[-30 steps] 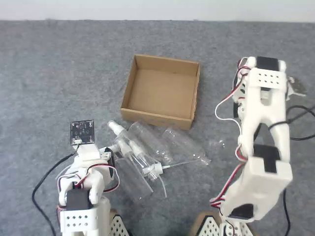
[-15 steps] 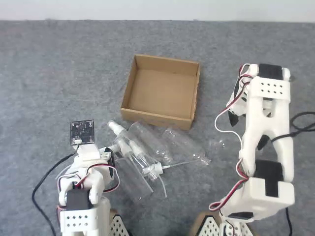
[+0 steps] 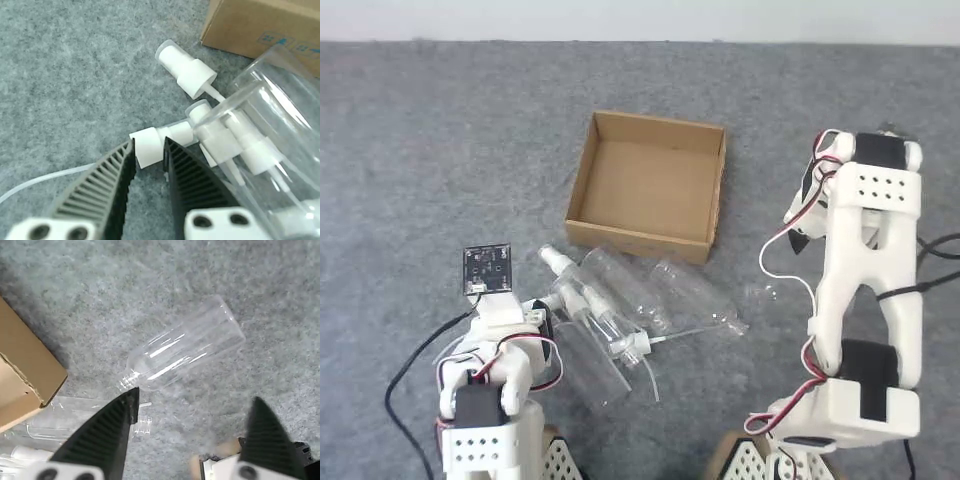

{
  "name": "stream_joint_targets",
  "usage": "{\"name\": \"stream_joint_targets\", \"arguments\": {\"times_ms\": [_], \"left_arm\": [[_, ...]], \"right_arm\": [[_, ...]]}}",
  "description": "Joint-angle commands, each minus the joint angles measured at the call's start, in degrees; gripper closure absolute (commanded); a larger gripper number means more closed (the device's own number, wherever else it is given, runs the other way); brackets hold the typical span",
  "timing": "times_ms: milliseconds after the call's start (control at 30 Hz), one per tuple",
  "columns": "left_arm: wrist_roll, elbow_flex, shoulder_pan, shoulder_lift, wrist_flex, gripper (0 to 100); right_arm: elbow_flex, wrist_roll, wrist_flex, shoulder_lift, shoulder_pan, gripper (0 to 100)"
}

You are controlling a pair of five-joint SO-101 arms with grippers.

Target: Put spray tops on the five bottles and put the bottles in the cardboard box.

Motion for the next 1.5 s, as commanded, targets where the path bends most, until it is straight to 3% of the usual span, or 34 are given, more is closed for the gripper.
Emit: {"name": "stream_joint_targets", "arguments": {"times_ms": [0, 367, 533, 667, 867, 1133, 1467], "left_arm": [[0.53, -0.48, 0.09, -0.79, 0.26, 92], [0.53, -0.48, 0.09, -0.79, 0.26, 92], [0.53, -0.48, 0.09, -0.79, 0.26, 92], [0.53, -0.48, 0.09, -0.79, 0.26, 92], [0.53, -0.48, 0.09, -0.79, 0.26, 92], [0.53, -0.48, 0.09, -0.79, 0.26, 92], [0.53, -0.48, 0.09, -0.79, 0.26, 92]], "right_arm": [[-0.97, 2.11, 2.33, -4.26, 0.4, 85.0], [-0.97, 26.9, 2.33, -4.26, 0.84, 90.8], [-0.09, 32.62, 2.59, -4.26, 0.84, 91.4], [0.7, 36.4, 2.42, -4.26, 0.4, 99.5], [0.62, 43.87, 2.51, -4.26, 0.4, 99.2], [4.13, 45.89, 2.51, -7.43, 0.13, 99.2], [8.7, 46.07, 2.33, -19.56, -6.99, 99.2]]}}
